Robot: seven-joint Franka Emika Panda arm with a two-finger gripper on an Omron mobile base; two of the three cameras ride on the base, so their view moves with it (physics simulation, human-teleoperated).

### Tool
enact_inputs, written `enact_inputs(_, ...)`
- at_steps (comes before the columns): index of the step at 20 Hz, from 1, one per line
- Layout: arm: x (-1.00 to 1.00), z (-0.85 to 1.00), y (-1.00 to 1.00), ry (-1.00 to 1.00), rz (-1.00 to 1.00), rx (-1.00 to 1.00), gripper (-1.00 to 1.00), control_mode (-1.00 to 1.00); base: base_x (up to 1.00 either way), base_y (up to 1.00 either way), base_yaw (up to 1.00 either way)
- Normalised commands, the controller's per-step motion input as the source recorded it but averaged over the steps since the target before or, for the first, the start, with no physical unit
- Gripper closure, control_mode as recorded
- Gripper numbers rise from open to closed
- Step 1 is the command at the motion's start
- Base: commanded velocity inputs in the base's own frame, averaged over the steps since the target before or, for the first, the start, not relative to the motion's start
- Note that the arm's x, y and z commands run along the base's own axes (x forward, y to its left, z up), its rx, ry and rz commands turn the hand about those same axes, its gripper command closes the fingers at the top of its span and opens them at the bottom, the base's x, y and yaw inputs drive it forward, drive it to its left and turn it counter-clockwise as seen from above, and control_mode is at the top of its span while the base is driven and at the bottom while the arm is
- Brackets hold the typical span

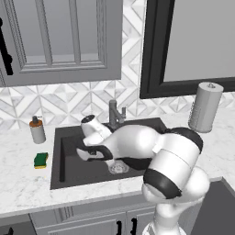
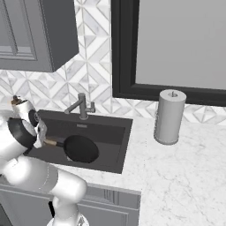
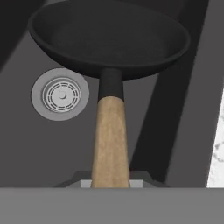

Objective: Pick the pan and sponge and place them into the sink. Then turn on the water.

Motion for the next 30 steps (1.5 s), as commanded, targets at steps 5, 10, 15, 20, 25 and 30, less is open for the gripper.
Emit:
enact_inputs(5, 0.36, -0.43, 0.0, 0.0, 0.0, 0.0, 1.0, -1.0, 0.0, 0.0, 0.0)
enact_inputs(10, 0.37, -0.43, 0.0, 0.0, 0.0, 0.0, 1.0, -1.0, 0.0, 0.0, 0.0)
enact_inputs(15, 0.32, -0.46, 0.0, 0.0, 0.0, 0.0, 1.0, -1.0, 0.0, 0.0, 0.0)
enact_inputs(20, 0.3, -0.44, 0.01, 0.0, 0.0, 0.0, 1.0, -1.0, 0.0, 0.0, 0.0)
enact_inputs(25, 0.3, -0.44, 0.14, 0.0, 0.0, 0.0, 1.0, -1.0, 0.0, 0.0, 0.0)
enact_inputs(30, 0.02, -0.27, 0.41, -0.07, 0.0, -0.04, -1.0, -1.0, 0.0, 0.0, 0.0)
